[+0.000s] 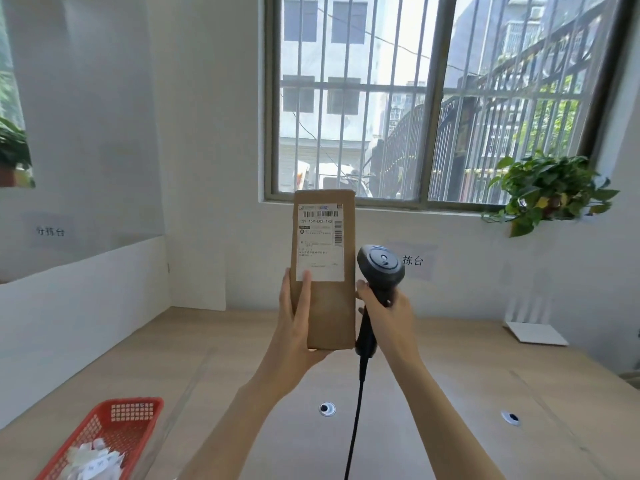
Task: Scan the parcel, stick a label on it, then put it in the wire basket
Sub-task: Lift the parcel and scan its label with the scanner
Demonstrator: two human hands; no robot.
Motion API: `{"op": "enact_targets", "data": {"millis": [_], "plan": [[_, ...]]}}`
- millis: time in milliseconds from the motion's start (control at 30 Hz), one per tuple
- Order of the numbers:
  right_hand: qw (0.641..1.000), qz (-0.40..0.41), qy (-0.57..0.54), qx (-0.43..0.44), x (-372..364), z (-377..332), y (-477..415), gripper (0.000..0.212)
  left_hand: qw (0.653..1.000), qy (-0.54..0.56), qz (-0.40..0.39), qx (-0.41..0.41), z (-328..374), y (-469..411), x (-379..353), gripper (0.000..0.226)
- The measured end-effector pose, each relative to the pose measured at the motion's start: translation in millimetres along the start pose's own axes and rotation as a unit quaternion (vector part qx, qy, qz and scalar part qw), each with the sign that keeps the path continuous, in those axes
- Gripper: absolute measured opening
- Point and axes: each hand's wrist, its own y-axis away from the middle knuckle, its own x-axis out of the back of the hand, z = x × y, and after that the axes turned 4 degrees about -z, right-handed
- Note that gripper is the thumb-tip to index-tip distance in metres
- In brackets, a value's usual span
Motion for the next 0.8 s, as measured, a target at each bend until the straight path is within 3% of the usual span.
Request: {"op": "enact_targets", "data": {"millis": [200, 467, 800], "plan": [[0.997, 0.023, 0.058, 0.049, 7, -19, 4, 0.027, 1.000, 0.022, 0.008, -0.015, 7, -4, 4, 0.127], [0.981, 0.081, 0.138, 0.109, 7, -46, 11, 0.033, 0.999, 0.022, 0.014, -0.019, 6, -7, 5, 0.127], [0.973, 0.064, 0.163, 0.151, -11, -72, 18, 0.030, 0.999, 0.028, 0.024, -0.034, 9, -13, 3, 0.125]]}}
